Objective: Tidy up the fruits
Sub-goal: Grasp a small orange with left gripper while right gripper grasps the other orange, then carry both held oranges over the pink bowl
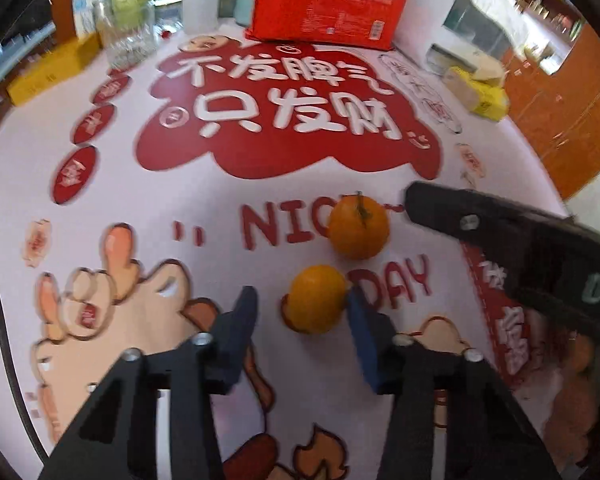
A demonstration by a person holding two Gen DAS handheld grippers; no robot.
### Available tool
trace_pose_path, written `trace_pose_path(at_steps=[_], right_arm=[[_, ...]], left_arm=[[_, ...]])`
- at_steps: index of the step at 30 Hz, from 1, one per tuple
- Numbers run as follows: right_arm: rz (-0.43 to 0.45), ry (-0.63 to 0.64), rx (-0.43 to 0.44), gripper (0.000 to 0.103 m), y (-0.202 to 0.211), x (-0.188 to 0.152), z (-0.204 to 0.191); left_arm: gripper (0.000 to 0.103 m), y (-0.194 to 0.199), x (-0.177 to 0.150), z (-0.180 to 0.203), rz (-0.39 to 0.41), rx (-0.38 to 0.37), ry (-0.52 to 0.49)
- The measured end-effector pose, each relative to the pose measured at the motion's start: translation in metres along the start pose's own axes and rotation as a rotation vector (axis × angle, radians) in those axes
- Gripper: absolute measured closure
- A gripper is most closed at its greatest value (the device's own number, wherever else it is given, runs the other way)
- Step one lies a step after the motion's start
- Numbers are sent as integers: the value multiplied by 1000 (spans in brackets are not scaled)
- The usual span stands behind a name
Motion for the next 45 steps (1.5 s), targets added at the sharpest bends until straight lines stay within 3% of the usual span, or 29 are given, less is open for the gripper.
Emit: trace_pose_path(at_steps=[1,8,16,19,25,36,45], right_arm=[[-8,0,7,52,-4,0,-1],[-50,16,33,52,-28,-2,-11],[-99,57,-30,52,-55,-5,-17],[-111,68,-78,63,-60,-6,-15],[-109,74,-81,64,-55,-8,-17],[-64,99,-21,64,18,-51,-34],[22,51,-10,64,100,-97,-12]], left_arm=[[75,1,0,0,3,-28,7],[76,5,-3,-24,18,37,31],[76,13,-2,-71,2,84,137],[76,18,-2,-79,8,98,150],[76,28,-3,-78,11,114,139],[76,83,-12,-38,68,119,19],[76,121,-33,53,93,67,-149]])
Point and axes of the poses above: each gripper's, at about its wrist camera, not at the fingertips, and y roughly against the way its jaws point, z to its right, x to its top, the point moved 5 cm from there along -y, roughly the way its jaws point, and after that the axes turned 13 degrees about x, right-handed, at the moved point
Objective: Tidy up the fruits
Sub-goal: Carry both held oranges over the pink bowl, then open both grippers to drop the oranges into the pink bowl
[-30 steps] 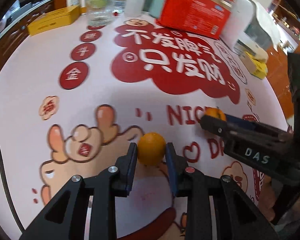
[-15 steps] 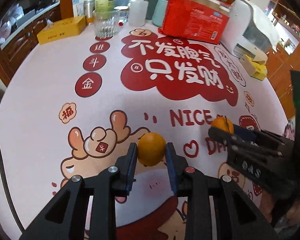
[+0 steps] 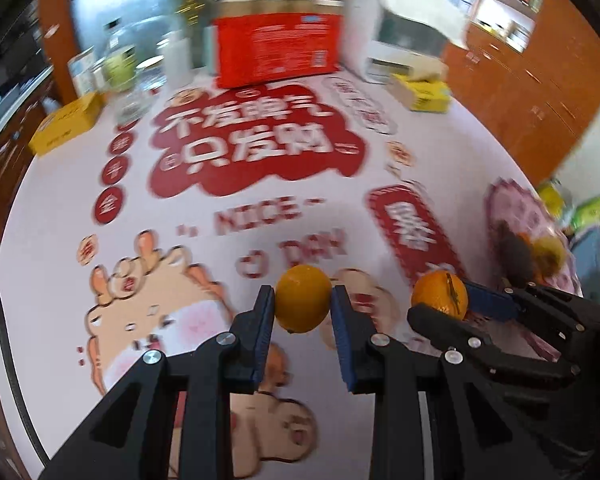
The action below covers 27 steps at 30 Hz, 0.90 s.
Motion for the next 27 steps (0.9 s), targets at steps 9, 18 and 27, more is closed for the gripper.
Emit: trace_pose_path(at_steps=[9,18,27], right_arm=[[127,-63,-85,64,94,-33,61],[210,-190,-233,64,170,-63,154],[179,-306,-394,64,194,-88,235]], left_arm=[[76,39,12,122,72,-81,-146],[75,54,34,226,120,-110,-255],[75,29,60,305,110,-87,-362]])
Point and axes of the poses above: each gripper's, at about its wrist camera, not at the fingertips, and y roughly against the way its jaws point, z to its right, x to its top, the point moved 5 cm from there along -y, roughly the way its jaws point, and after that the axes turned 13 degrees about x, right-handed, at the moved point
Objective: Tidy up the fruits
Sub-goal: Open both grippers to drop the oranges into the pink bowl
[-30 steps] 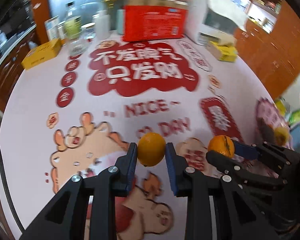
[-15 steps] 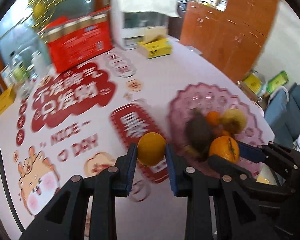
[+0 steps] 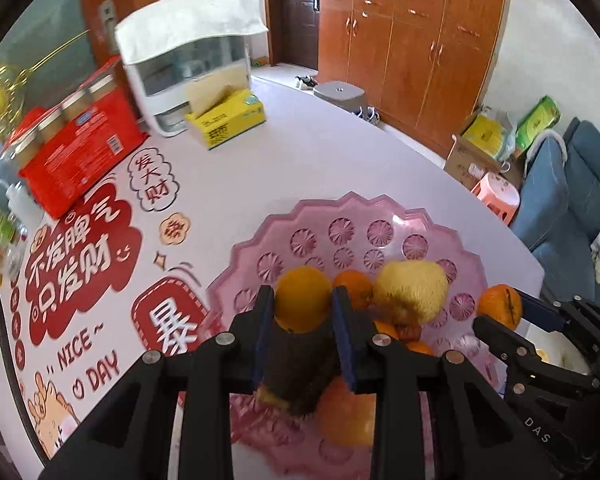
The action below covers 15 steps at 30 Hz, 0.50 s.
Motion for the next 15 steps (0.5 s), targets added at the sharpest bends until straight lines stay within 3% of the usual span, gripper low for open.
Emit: trace_pose_path(at_steps=[6,13,15], right_arm=[[-76,-30,-31,64,-24,-7,26],[-116,1,-12,64,-42,-6,24],[-134,7,0,63,-47,-8,22]], left_arm=[[75,-31,11,24,-41,1,-50],[74,-56,9,32,-99,8,-62],[63,-58,7,29,-109,11,-50]])
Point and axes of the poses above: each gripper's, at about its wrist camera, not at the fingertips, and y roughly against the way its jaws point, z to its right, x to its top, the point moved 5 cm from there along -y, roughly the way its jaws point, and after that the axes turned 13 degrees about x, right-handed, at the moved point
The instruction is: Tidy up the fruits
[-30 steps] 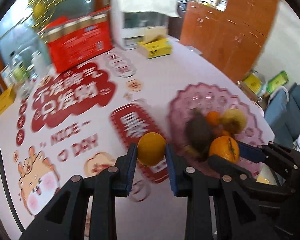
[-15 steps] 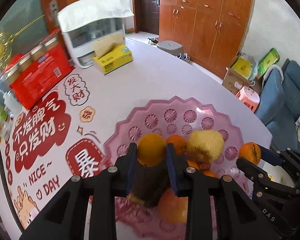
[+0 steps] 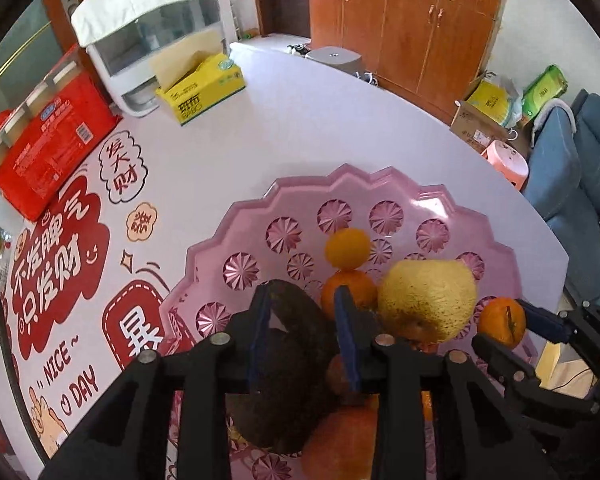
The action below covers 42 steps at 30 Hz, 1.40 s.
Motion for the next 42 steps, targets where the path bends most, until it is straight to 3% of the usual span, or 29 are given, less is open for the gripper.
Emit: trace_pose_path(at_steps=[3,6,12,29,36,42], right_arm=[[-9,5,21,63,-2,-1,-4],[-2,-1,41,62,-2,1,-6],[61,3,66,51,14,7,-10],[99,19,99,51,25,0,-35],[107,42,126,51,34,-7,-51],[159,91,177,51,63,0,-77]], left_arm=[[35,0,-3,-7,-5,14,28],[26,3,-6,-12,-3,14,53],[20,11,-16,-21,-20,4,91],[10,51,-63,-57,-2,38,203],[10,74,-98,-84,-7,115,314],[10,112,-120,-122,23,229,442]])
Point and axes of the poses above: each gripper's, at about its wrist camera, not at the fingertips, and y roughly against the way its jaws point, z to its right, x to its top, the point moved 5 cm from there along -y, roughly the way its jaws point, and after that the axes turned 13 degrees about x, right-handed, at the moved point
